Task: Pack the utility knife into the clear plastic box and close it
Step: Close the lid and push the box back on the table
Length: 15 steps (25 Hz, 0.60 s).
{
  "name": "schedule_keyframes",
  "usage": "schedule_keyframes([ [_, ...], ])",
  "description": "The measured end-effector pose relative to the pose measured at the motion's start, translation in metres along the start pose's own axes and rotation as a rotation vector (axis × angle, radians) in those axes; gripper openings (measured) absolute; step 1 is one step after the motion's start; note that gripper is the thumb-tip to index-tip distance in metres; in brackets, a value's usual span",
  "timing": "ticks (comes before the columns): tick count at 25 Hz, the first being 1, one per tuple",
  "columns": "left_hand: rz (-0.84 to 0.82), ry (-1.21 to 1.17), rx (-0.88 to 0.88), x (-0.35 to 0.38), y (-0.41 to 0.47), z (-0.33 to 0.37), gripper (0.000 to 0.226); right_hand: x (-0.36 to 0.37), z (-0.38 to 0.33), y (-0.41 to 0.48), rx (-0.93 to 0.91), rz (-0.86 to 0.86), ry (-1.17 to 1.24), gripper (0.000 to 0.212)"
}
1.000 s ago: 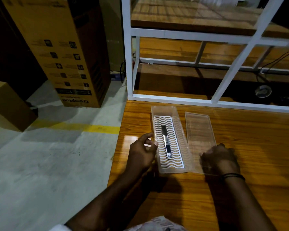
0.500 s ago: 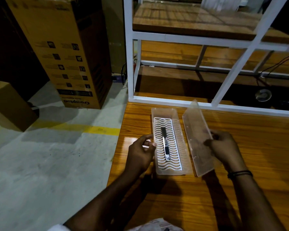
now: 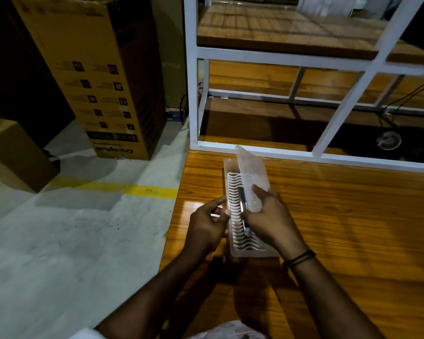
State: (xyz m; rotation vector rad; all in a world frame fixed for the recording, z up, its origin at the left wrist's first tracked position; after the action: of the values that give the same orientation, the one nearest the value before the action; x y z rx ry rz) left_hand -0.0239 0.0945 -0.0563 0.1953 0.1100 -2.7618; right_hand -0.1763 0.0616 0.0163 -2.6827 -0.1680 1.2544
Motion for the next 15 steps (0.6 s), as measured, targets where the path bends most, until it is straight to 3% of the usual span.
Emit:
schedule_keyframes([
  [4,-0.038,-0.043,-0.025,0.001,0.001,-0.002,0.04,0.022,-0.004,-0.009,-0.045,-0.052,-0.383,0.072],
  [9,-0.038,-0.089,-0.047,0.0,0.001,-0.006,0.041,0.013,-0.001,-0.009,-0.126,0.056,-0.368,0.068],
  [11,-0.048,-0.109,-0.066,0.001,0.001,-0.006,0.041,0.009,0.009,-0.008,-0.075,0.091,-0.352,0.079],
  [15,-0.05,-0.092,-0.066,0.001,0.002,-0.004,0.043,0.024,0.024,-0.011,0.007,-0.057,-0.387,0.109],
])
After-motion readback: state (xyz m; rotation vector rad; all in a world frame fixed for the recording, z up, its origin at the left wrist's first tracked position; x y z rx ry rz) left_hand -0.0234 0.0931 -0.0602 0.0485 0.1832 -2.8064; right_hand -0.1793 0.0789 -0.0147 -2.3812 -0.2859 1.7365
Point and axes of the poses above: each hand's wrist, its own y-axis towards the middle knuckle, its own x-axis out of the palm, z = x × y, the point moved 5 cm from there along y, towards the middle knuckle, and after that the axes turned 4 degrees about z, right-handed, at the moved point
